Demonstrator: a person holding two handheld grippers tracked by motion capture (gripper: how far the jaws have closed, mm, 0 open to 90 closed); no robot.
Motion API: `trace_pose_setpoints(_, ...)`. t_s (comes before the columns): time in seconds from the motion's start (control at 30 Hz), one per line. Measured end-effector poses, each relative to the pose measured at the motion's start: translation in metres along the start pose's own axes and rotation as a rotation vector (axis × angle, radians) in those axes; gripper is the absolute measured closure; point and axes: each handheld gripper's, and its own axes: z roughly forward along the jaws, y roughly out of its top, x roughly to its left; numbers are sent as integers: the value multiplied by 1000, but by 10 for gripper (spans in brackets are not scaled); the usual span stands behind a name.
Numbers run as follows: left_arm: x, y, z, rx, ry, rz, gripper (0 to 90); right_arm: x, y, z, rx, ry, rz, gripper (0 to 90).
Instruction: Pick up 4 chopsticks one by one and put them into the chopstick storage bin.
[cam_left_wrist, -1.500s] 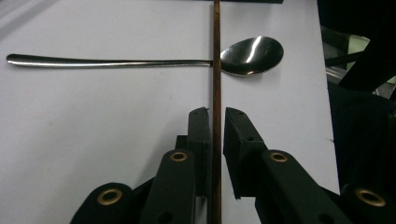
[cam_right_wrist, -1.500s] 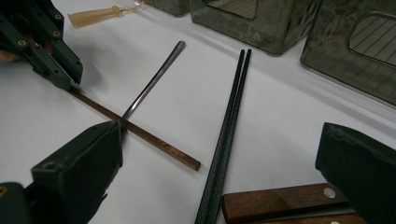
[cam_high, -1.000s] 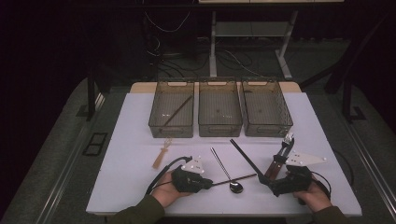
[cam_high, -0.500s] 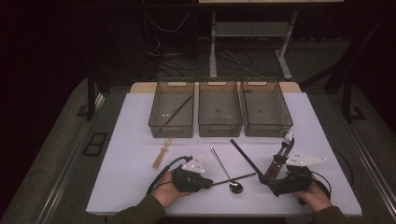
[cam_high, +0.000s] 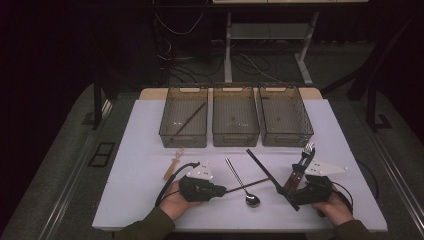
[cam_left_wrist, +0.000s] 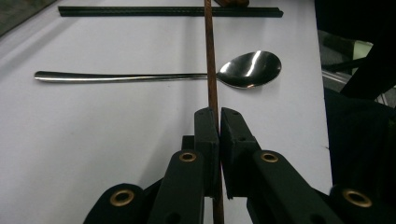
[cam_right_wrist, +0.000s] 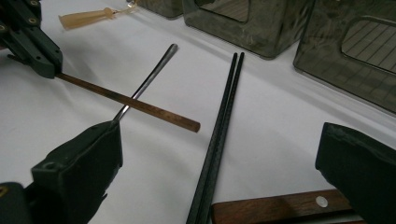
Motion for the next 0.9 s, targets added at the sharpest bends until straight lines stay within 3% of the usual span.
trace_pose_setpoints(0.33, 4, 1, -9, -30, 10, -7, 848, -2, 0, 3, 3, 0, -2, 9)
trace_pose_setpoints(0.9, 12, -1, -37, -98, 88, -46, 848, 0, 0, -1, 2, 7, -3, 9)
